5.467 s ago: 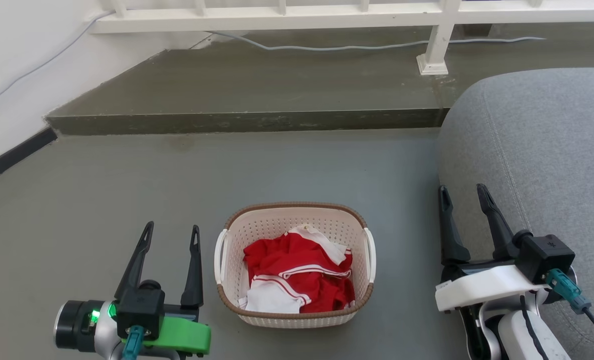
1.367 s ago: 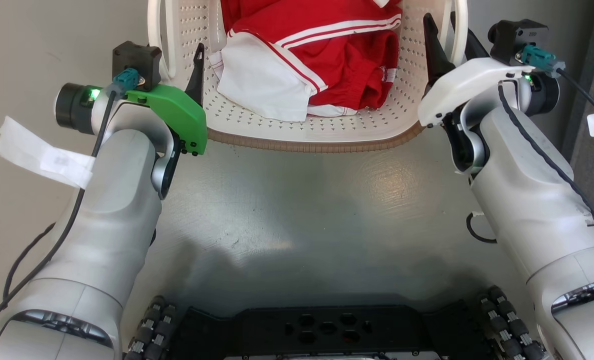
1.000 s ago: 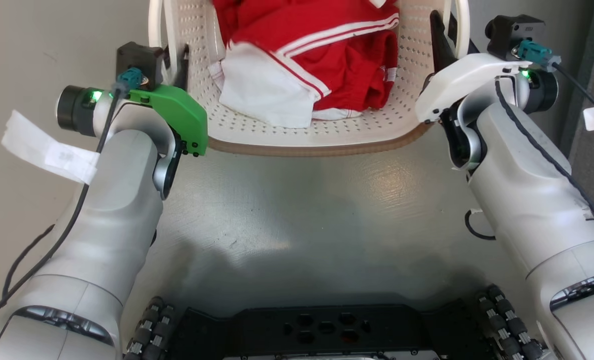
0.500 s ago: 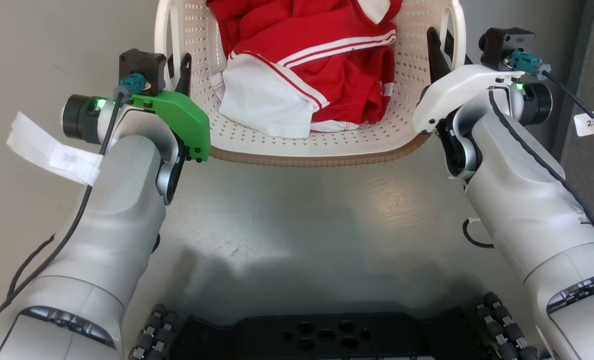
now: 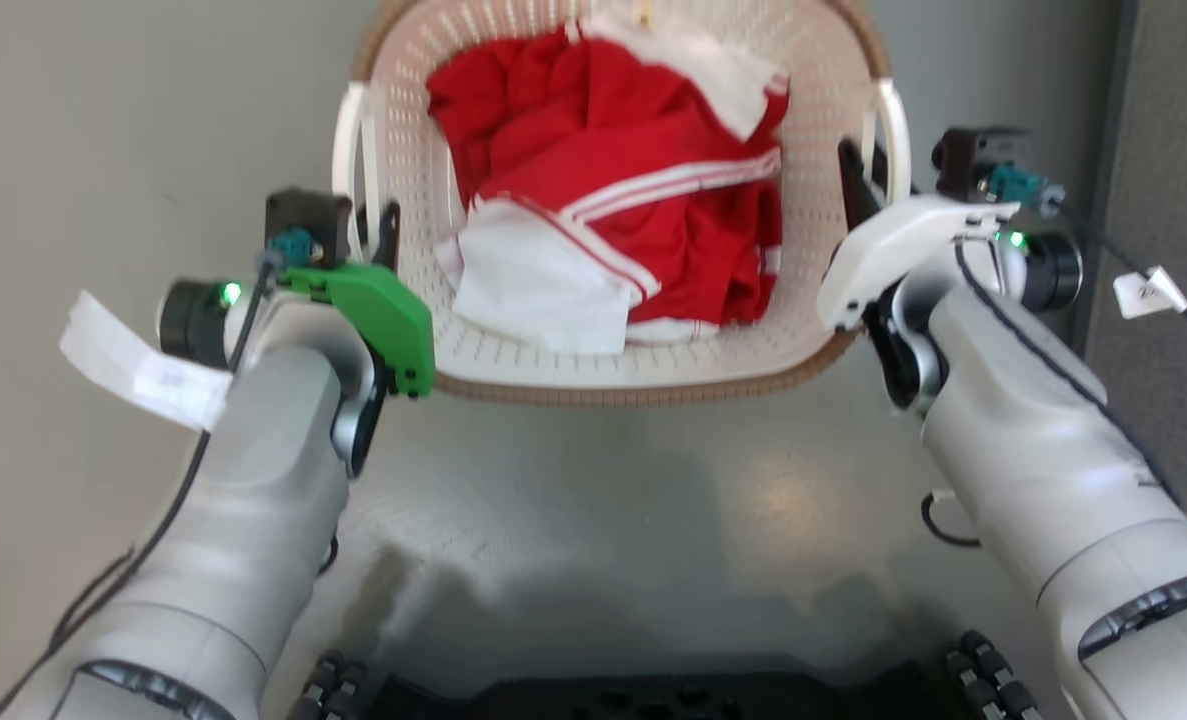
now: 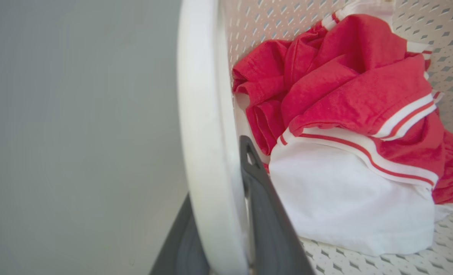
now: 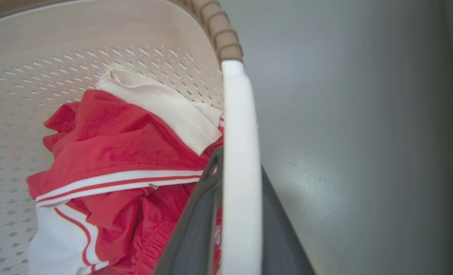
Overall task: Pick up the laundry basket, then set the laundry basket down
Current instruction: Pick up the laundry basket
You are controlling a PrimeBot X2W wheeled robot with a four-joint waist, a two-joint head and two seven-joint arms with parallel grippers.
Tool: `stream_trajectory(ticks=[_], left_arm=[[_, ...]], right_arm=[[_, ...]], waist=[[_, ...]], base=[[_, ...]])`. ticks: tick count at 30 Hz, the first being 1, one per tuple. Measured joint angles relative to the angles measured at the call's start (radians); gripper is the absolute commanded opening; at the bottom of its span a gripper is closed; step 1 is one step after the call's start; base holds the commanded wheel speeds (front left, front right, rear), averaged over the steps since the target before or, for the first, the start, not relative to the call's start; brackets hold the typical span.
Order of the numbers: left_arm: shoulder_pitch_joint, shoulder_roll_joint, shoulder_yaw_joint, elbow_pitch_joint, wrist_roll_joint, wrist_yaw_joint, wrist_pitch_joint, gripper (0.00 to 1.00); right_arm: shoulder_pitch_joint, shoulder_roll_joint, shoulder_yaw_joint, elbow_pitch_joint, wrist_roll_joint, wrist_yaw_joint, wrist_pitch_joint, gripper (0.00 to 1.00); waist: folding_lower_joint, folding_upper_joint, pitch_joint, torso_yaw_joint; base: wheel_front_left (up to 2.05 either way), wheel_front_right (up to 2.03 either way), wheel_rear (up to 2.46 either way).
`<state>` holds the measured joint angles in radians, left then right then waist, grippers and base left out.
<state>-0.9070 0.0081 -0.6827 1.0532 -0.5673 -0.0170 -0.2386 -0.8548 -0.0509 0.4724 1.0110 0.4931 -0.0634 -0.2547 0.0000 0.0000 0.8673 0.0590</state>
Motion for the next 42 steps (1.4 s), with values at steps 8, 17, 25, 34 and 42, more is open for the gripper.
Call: stream_trajectory(ticks=[8,17,25,34,42], left_arm=[[0.088,-0.007,-0.031,0.023,-0.046,0.000,0.001,0.00],[0.220,-0.014,-0.074,0.045,-0.108,-0.002,0.052,0.00],[0.286,-0.016,-0.103,0.069,-0.146,-0.006,0.101,0.00],[0.354,-0.016,-0.127,0.081,-0.169,-0.006,0.139,0.00],[0.428,-0.016,-0.154,0.100,-0.181,-0.011,0.172,0.00]], right_arm=[[0.066,0.010,0.035,0.056,0.031,0.014,0.000,0.00],[0.177,0.019,0.089,0.109,0.099,0.042,0.049,0.00],[0.251,0.020,0.133,0.110,0.151,0.054,0.101,0.00],[0.328,0.020,0.189,0.092,0.209,0.054,0.148,0.00],[0.420,0.020,0.236,0.079,0.263,0.053,0.184,0.00]], waist=[[0.0000,0.0000,-0.099,0.005],[-0.0001,0.0000,-0.235,0.014],[-0.0001,0.0000,-0.347,0.020],[-0.0001,0.0000,-0.475,0.021],[-0.0001,0.0000,-0.589,0.017]], base=[[0.00,0.00,0.00],[0.00,0.00,0.00],[0.00,0.00,0.00],[0.00,0.00,0.00],[0.00,0.00,0.00]])
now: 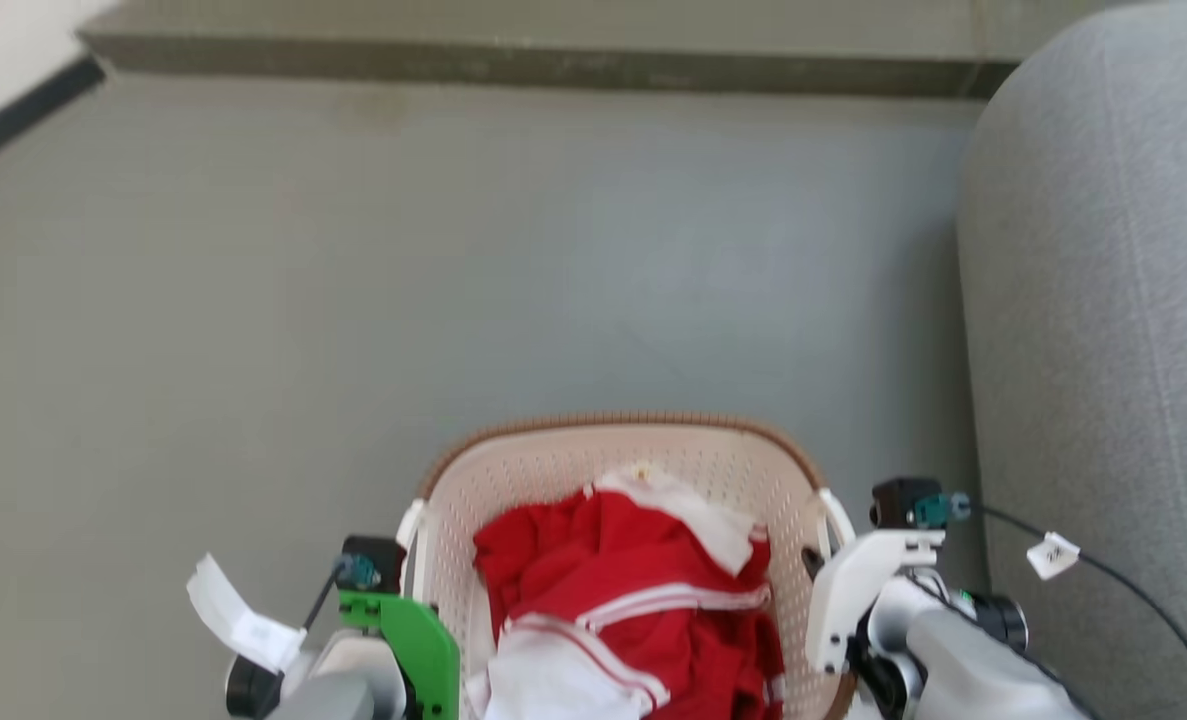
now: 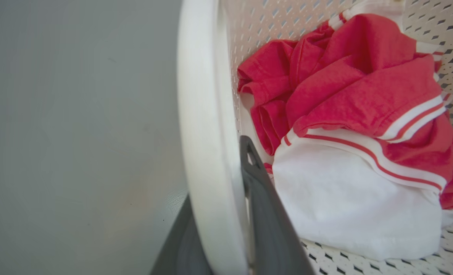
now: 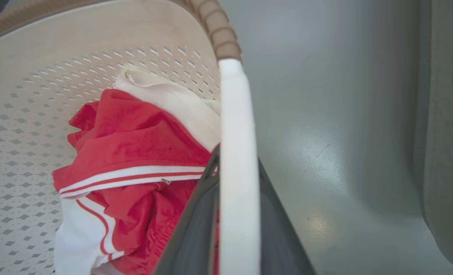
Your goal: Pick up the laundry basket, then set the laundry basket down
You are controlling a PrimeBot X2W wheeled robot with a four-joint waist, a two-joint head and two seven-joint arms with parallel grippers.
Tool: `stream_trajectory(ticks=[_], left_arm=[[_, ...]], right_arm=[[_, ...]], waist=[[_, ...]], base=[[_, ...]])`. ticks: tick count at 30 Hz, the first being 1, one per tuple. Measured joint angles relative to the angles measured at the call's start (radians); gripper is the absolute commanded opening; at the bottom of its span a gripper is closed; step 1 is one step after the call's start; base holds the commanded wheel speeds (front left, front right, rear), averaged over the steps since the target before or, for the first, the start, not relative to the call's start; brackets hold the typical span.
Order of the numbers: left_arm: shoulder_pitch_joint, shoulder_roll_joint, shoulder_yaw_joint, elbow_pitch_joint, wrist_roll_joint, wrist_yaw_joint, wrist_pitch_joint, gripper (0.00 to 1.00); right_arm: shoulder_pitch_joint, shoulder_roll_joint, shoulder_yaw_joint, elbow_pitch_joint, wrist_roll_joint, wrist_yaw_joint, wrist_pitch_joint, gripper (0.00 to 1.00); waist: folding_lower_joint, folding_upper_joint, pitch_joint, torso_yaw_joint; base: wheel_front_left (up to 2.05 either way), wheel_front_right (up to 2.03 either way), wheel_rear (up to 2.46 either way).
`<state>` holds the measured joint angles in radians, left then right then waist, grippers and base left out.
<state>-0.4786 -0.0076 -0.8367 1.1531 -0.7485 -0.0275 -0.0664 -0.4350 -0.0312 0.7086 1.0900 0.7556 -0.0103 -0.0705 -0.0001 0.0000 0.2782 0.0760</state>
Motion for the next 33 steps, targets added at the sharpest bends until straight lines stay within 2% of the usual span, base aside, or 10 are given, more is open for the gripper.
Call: stream_trajectory(ticks=[7,16,33], left_arm=[[0.063,0.002,-0.012,0.005,-0.023,0.000,0.014,0.00],[0.090,0.008,-0.024,0.005,-0.033,0.001,0.022,0.00],[0.090,0.015,-0.040,0.000,-0.041,0.010,0.031,0.00]], right_arm=[[0.071,-0.002,0.041,-0.023,0.048,-0.012,0.023,0.00],[0.108,-0.005,0.081,-0.054,0.091,-0.051,0.037,0.00],[0.108,-0.010,0.135,-0.074,0.137,-0.084,0.038,0.00]], waist=[[0.0000,0.0000,-0.100,-0.004],[0.0000,0.0000,-0.199,-0.009],[0.0000,0.0000,-0.216,-0.011]], base=[[0.00,0.00,0.00],[0.00,0.00,0.00],[0.00,0.00,0.00]])
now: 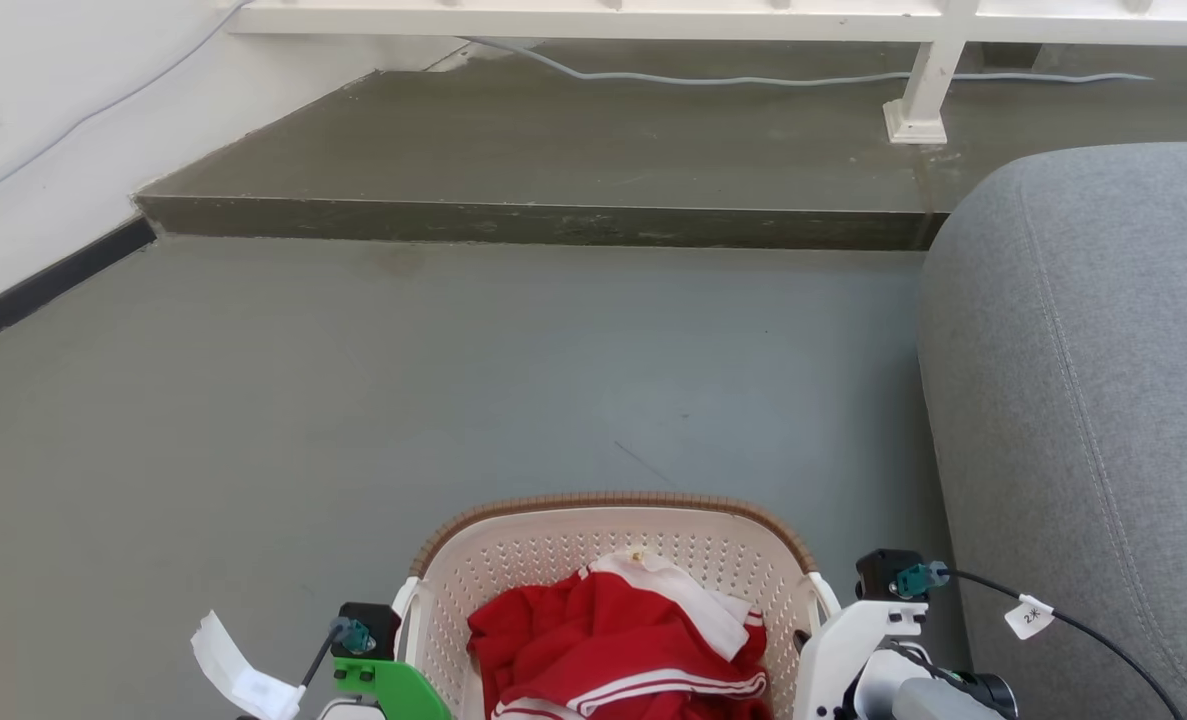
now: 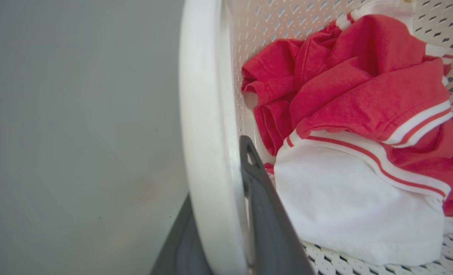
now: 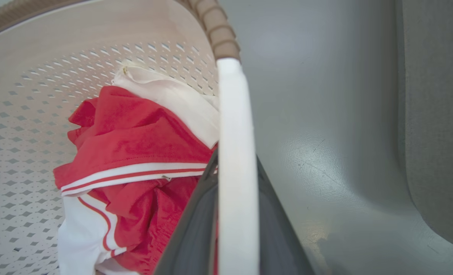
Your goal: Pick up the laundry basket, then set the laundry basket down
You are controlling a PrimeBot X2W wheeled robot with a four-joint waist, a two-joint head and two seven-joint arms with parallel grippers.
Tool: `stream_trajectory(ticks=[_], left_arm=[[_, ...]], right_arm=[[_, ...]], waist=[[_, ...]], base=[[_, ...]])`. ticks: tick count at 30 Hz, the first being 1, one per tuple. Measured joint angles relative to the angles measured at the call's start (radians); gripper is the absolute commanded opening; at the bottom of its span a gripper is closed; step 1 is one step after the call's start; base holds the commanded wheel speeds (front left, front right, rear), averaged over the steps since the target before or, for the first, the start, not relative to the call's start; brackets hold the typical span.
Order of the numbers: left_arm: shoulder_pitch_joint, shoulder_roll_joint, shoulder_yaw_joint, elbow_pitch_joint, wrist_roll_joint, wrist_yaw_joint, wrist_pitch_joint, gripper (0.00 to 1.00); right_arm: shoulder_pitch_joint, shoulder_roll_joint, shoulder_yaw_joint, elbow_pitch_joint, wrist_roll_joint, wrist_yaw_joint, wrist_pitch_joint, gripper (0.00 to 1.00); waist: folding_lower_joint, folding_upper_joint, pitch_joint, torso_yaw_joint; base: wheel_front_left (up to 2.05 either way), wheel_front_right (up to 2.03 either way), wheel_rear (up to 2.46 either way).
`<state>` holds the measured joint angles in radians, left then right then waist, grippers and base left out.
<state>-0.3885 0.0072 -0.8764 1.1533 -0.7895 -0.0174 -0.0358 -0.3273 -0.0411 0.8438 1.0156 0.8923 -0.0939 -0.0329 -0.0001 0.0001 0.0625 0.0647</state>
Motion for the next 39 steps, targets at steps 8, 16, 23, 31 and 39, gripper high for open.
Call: stream_trajectory(ticks=[8,16,23,31,39], left_arm=[[0.000,0.002,-0.005,-0.001,-0.005,0.001,0.000,0.00],[0.000,0.005,-0.011,-0.002,-0.009,0.003,0.001,0.00],[0.000,0.005,-0.019,-0.003,-0.016,0.010,0.001,0.00],[-0.010,0.007,-0.020,-0.007,-0.018,0.019,-0.001,0.00],[-0.122,0.009,-0.014,-0.018,-0.019,0.040,-0.011,0.00]], right_arm=[[-0.001,-0.001,0.021,-0.002,0.019,-0.010,0.000,0.00],[-0.002,-0.003,0.040,-0.004,0.037,-0.016,0.000,0.00],[-0.010,-0.004,0.058,-0.004,0.052,-0.022,-0.002,0.00],[-0.036,-0.006,0.072,-0.004,0.068,-0.025,-0.003,0.00],[-0.153,-0.015,0.075,-0.004,0.067,-0.031,-0.021,0.00]], waist=[[0.0000,0.0000,0.005,0.000],[0.0000,0.0000,0.008,-0.002],[0.0000,0.0000,0.017,-0.006],[0.0000,0.0000,0.036,-0.013],[0.0001,0.0000,0.105,-0.021]], base=[[0.00,0.00,0.00],[0.00,0.00,0.00],[0.00,0.00,0.00],[0.00,0.00,0.00],[0.00,0.00,0.00]])
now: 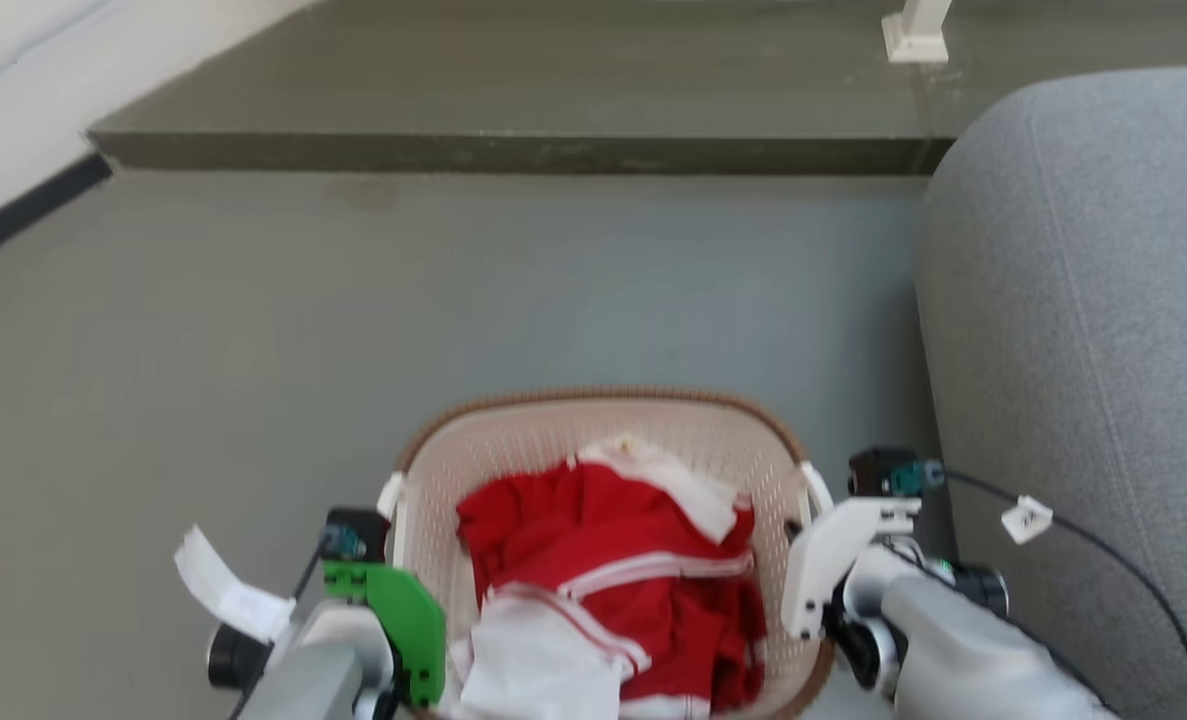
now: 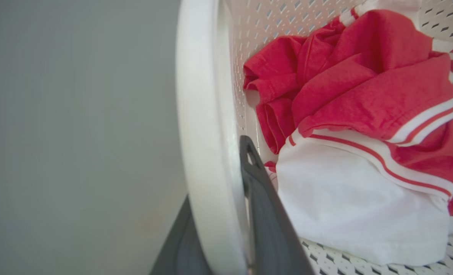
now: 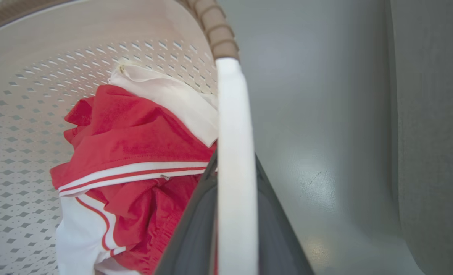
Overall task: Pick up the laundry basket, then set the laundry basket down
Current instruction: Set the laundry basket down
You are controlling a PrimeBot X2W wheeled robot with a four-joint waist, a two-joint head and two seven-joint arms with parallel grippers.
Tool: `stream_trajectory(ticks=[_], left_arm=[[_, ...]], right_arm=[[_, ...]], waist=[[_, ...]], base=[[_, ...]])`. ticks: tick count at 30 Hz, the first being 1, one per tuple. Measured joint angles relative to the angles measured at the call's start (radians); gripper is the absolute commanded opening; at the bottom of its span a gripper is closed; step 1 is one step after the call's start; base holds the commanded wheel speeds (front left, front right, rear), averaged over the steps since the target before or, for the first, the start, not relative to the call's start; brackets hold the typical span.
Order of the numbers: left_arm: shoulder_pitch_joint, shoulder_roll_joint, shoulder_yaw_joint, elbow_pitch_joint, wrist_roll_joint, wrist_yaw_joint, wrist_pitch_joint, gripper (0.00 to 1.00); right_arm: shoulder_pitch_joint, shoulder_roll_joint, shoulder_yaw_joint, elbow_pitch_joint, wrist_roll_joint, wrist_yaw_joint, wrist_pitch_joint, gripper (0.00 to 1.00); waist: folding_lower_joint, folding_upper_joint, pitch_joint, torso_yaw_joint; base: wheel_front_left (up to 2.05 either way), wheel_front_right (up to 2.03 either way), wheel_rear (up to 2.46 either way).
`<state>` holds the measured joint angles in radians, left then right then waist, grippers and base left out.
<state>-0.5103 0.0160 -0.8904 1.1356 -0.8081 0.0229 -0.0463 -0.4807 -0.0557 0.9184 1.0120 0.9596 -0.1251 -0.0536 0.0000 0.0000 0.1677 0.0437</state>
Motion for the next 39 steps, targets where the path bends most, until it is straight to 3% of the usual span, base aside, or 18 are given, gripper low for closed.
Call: stream_trajectory(ticks=[19,39], left_arm=[[-0.230,0.001,0.017,-0.020,0.008,0.029,-0.040,0.00],[-0.392,0.005,0.018,-0.053,0.016,0.049,-0.084,0.00]], right_arm=[[-0.266,-0.005,-0.022,0.050,-0.030,0.000,-0.057,0.00],[-0.442,-0.009,-0.046,0.092,-0.036,0.000,-0.114,0.00]], waist=[[0.0000,0.0000,0.248,-0.011],[0.0002,0.0000,0.545,-0.008]], base=[[0.00,0.00,0.00],[0.00,0.00,0.00]])
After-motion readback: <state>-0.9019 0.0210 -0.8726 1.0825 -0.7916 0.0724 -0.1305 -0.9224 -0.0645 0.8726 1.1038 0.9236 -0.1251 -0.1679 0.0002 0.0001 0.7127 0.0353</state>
